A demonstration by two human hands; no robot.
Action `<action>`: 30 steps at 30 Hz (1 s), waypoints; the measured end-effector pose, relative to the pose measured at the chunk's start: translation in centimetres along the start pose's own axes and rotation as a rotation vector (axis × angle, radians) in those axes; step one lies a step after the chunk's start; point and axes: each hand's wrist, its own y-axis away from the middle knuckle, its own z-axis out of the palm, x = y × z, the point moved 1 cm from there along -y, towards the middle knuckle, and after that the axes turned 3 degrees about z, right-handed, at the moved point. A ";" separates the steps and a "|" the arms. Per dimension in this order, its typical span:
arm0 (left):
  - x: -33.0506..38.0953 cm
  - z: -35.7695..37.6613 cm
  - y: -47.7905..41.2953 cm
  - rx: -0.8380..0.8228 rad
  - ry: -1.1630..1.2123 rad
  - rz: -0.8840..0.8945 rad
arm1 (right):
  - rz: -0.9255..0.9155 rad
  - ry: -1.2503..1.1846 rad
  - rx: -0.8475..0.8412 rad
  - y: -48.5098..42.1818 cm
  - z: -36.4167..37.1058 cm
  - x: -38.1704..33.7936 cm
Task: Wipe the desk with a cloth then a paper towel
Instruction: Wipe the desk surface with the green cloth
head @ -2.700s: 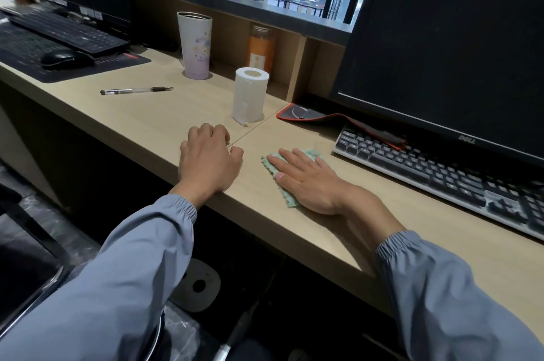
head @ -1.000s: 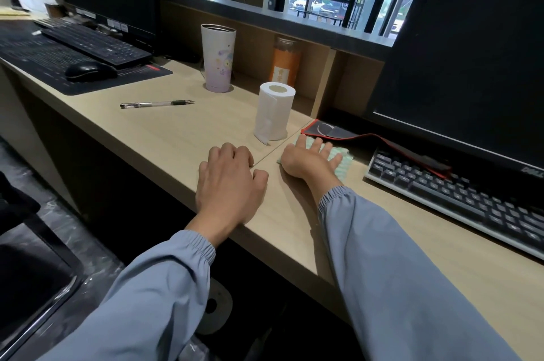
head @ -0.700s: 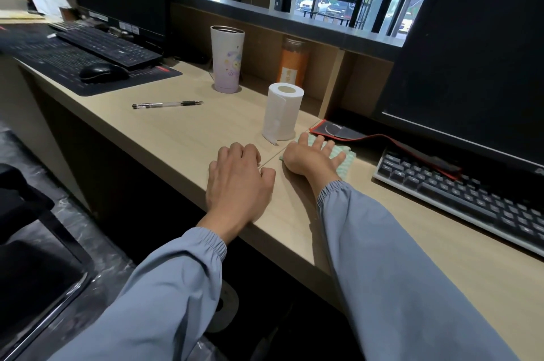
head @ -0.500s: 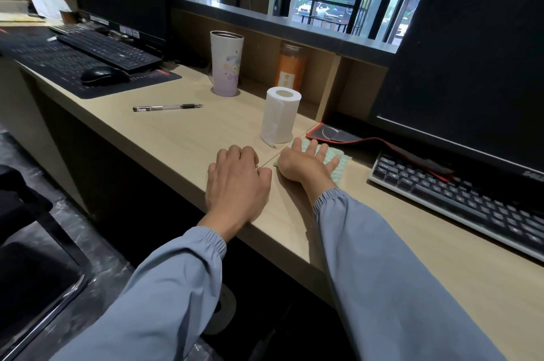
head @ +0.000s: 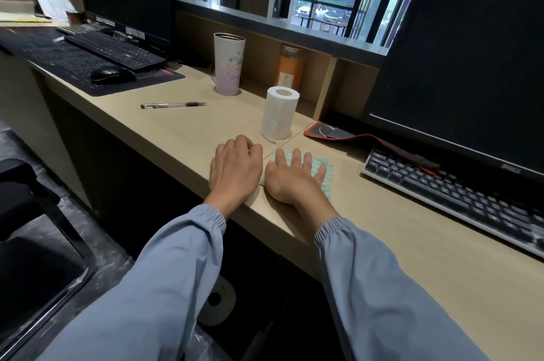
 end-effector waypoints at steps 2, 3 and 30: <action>-0.4 0.1 -0.1 -0.026 -0.051 0.021 | -0.046 0.002 -0.012 1.0 0.4 0.0; -0.5 0.1 -0.2 -0.024 -0.036 0.023 | -0.069 0.006 -0.018 1.5 0.6 0.0; 0.0 -3.5 -0.4 -0.139 0.836 -0.284 | -0.704 0.277 0.070 7.7 2.5 2.5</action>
